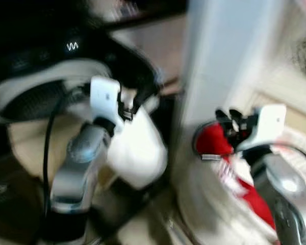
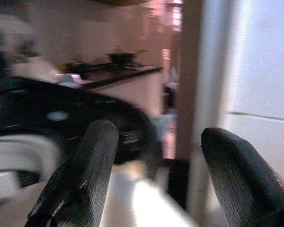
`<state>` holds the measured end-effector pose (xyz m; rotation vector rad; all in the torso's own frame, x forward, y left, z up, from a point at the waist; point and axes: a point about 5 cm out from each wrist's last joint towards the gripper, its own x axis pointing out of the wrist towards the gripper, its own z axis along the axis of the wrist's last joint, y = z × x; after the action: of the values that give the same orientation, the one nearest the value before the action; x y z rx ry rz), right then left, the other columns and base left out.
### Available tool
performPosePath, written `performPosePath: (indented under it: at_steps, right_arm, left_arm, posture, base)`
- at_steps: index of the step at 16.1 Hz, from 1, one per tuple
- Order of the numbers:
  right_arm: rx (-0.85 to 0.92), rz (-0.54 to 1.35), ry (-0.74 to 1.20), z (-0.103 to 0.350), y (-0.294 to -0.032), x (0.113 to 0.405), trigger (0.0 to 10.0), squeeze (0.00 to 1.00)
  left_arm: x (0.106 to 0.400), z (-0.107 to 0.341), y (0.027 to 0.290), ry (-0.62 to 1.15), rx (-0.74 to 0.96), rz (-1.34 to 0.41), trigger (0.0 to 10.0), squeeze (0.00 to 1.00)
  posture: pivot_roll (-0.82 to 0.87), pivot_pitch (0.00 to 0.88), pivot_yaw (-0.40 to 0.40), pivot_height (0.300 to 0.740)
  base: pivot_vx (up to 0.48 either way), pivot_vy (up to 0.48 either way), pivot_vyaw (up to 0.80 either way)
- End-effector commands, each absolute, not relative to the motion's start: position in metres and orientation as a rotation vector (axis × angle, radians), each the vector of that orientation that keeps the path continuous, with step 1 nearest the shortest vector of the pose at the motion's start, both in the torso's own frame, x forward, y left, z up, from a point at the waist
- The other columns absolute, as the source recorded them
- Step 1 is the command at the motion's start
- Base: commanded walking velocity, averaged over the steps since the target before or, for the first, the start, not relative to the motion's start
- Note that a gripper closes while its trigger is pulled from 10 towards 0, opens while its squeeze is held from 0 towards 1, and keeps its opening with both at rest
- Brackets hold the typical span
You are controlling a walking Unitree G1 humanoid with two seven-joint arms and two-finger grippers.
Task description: Clothes washing
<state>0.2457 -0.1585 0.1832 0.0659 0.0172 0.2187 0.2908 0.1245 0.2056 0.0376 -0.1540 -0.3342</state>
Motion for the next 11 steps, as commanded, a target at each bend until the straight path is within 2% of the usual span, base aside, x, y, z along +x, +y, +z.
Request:
performPosePath:
  at_steps: [1, 3, 4, 9, 10, 11]
  right_arm:
    - [0.068, 0.222, 0.018, 0.1843, -0.1576, 0.2440, 10.0, 0.00]
    - [0.080, 0.199, 0.023, 0.1836, -0.1591, 0.2431, 10.0, 0.00]
    - [0.086, 0.188, 0.027, 0.1833, -0.1605, 0.2427, 10.0, 0.00]
    - [0.099, 0.161, 0.027, 0.1838, -0.1645, 0.2409, 10.0, 0.00]
    - [0.101, 0.158, 0.027, 0.1840, -0.1648, 0.2411, 10.0, 0.00]
    - [0.100, 0.159, 0.026, 0.1843, -0.1647, 0.2412, 10.0, 0.00]
  left_arm:
    - [0.2908, 0.2039, 0.1277, -0.141, 0.049, -0.319, 10.0, 0.00]
    - [0.2906, 0.2047, 0.1254, -0.157, 0.065, -0.344, 10.0, 0.00]
    - [0.2908, 0.2050, 0.1236, -0.160, 0.065, -0.353, 10.0, 0.00]
    - [0.2930, 0.2035, 0.1201, -0.140, 0.056, -0.359, 10.0, 0.00]
    - [0.2939, 0.2021, 0.1199, -0.123, 0.067, -0.354, 10.0, 0.00]
    - [0.2941, 0.2026, 0.1193, -0.128, 0.093, -0.359, 10.0, 0.00]
  posture:
    - [-0.09, 0.041, -0.016, 0.740]
    - [-0.09, 0.042, -0.010, 0.740]
    - [-0.10, 0.042, -0.007, 0.740]
    - [-0.10, 0.043, 0.000, 0.740]
    - [-0.10, 0.044, -0.001, 0.740]
    - [-0.10, 0.044, -0.002, 0.740]
  base:
    - [0.000, 0.000, 0.00]
    - [0.000, 0.000, 0.00]
    - [0.000, 0.424, -0.41]
    - [0.000, 0.472, -0.78]
    - [0.000, 0.000, 0.00]
    - [0.000, -0.480, 0.00]
